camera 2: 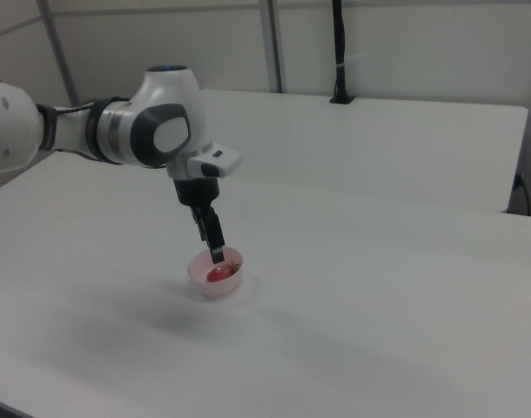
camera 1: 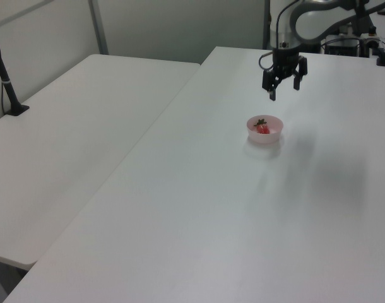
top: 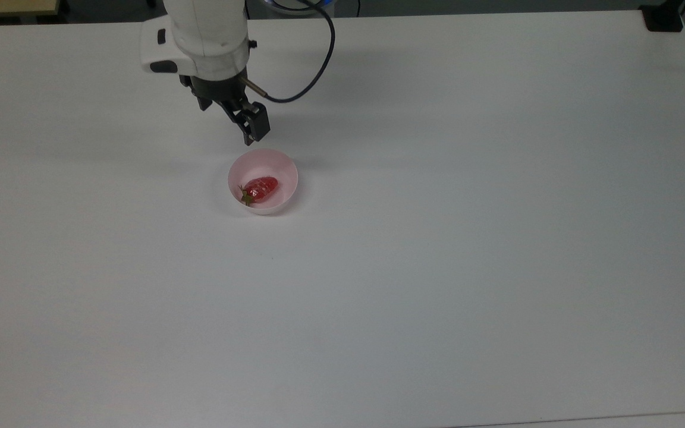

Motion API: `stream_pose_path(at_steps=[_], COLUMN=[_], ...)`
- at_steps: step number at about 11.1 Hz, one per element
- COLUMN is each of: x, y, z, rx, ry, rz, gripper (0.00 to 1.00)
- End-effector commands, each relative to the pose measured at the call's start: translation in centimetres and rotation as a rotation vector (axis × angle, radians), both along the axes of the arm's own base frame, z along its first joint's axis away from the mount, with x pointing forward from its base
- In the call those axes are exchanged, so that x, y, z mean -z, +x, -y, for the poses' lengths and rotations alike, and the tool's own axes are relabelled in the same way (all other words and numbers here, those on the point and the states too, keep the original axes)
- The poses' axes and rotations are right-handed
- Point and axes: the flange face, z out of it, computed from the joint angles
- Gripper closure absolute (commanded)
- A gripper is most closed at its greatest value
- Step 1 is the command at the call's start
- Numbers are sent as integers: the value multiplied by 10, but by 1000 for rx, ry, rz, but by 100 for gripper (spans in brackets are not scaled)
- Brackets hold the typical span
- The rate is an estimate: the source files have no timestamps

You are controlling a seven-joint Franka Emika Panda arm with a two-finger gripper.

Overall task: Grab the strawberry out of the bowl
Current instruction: 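Move the open gripper over the pink bowl and lower it toward the strawberry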

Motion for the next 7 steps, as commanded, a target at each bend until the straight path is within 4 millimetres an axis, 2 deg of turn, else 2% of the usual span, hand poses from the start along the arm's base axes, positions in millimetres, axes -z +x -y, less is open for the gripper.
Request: stream_pose_path(at_steps=[1,2,4,5,7], x=[25,38,52,62,68], y=[14,18,28,30,35], z=[-3,-5,-17,-21,-32], rx=[152,181,209,226,240], ry=[-8,-2,0,1,5], rz=[4,-3,27,26,34], gripper=[10,21,32,32,31])
